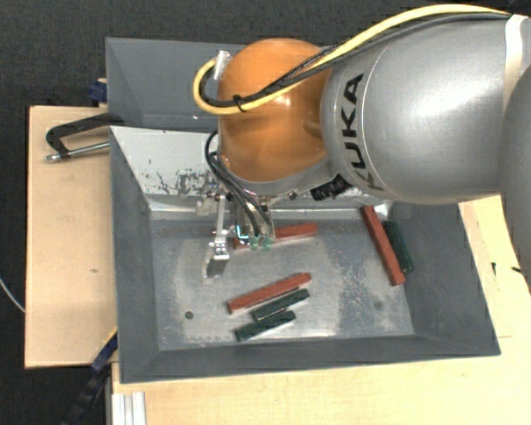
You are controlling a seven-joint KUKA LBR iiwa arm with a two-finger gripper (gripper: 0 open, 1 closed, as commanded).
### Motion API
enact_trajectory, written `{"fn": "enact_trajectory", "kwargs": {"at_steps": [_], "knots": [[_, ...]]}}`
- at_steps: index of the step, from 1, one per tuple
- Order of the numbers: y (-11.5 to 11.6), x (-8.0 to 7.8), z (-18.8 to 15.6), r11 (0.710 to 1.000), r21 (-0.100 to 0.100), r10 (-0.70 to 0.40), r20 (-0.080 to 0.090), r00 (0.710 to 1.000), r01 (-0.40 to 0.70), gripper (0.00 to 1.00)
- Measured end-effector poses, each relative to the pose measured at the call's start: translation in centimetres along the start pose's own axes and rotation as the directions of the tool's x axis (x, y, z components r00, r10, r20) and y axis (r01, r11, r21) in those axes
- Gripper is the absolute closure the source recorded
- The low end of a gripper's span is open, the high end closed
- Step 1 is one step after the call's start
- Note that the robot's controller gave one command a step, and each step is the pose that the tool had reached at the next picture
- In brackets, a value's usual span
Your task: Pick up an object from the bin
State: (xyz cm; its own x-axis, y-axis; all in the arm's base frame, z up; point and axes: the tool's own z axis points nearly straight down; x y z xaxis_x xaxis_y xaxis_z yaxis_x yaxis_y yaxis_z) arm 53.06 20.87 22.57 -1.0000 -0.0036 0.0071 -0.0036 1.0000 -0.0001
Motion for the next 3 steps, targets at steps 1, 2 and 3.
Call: {"fn": "enact_trajectory", "kwargs": {"at_steps": [1,2,3], "knots": [[-0.1,-0.2,-0.4,1.0,-0.002,0.002,0.008,1.0,-0.002,0.0],[-3.1,0.1,4.7,0.998,-0.004,0.066,0.012,0.998,-0.066,0.0],[-5.7,0.4,7.0,1.0,0.001,0.024,0.002,1.0,-0.024,0.0]]}}
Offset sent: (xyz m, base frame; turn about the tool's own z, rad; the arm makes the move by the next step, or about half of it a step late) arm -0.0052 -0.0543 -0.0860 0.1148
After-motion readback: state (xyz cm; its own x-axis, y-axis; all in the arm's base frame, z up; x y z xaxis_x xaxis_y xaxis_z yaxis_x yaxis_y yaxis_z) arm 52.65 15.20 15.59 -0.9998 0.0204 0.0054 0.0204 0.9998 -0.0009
